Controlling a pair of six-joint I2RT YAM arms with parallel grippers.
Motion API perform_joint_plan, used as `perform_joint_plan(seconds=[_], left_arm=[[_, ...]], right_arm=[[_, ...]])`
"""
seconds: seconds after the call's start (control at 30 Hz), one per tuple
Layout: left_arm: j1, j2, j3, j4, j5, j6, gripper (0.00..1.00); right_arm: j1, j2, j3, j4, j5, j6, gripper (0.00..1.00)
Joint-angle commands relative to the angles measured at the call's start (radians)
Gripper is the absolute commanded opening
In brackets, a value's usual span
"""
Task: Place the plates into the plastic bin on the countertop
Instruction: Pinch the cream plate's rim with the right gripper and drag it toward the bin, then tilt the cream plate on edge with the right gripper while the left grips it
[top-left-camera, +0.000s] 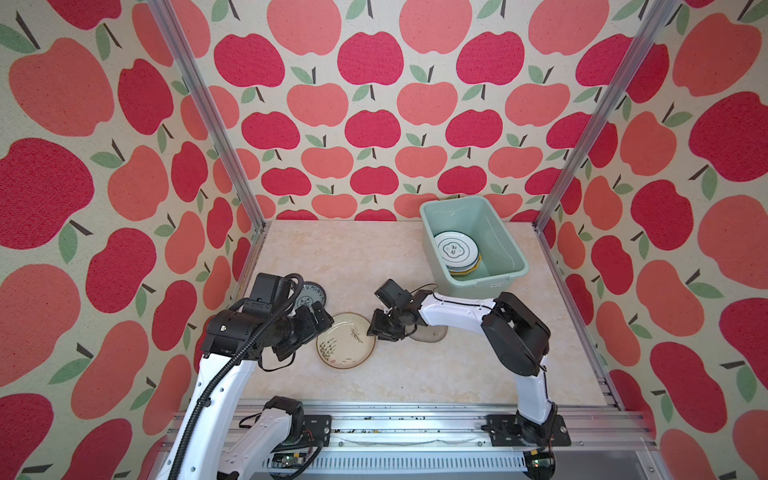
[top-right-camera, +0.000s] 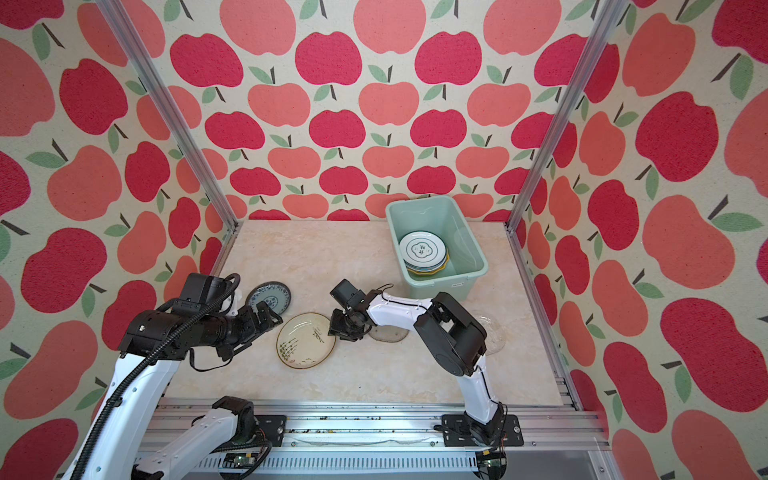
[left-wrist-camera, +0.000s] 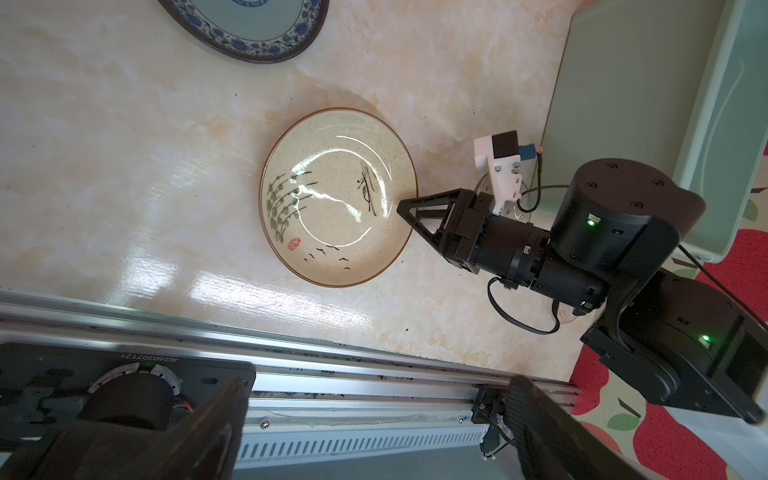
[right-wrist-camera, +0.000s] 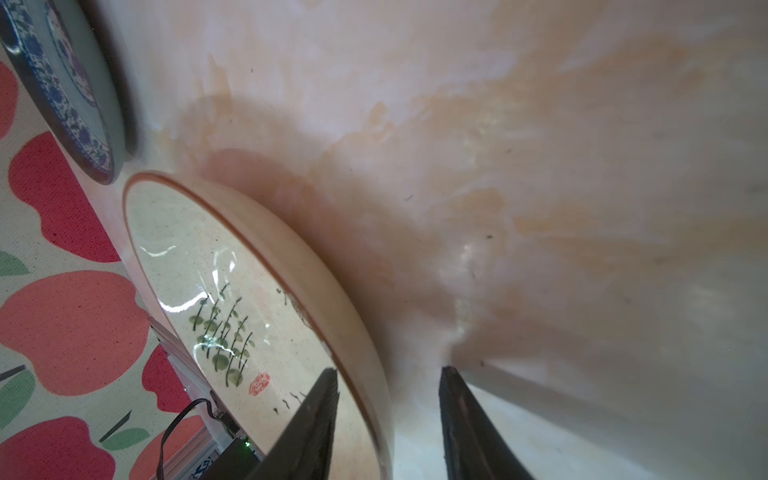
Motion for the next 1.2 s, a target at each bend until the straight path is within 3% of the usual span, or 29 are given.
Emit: perform_joint_plan(seconds=[0.0,0.63,0.93,1.17], left_arm=[[-0.005,-0.009,-0.014,0.012,0.006,-0.017,0.99],[-0.009,-0.021,0.014,-0.001,-0.001,-0.014,0.99],[-0.009,-0.031,0.037,-0.016,0.003,0.013,1.00],[-0.011,-0.027,0.078,0.025,0.078,0.103,0.96]], right_arm=[[-0.008,0.021,-0.021,0.018,-0.035,0.018,0.40],[-0.017,-0.003,-0.049,0.033,-0.024,0.020,0.00],[-0.021,-0.151,-0.024,0.008,0.002,-0.078,0.00],[-0.093,-0.339,-0.067,0.051,-0.134,-0.095,0.00]])
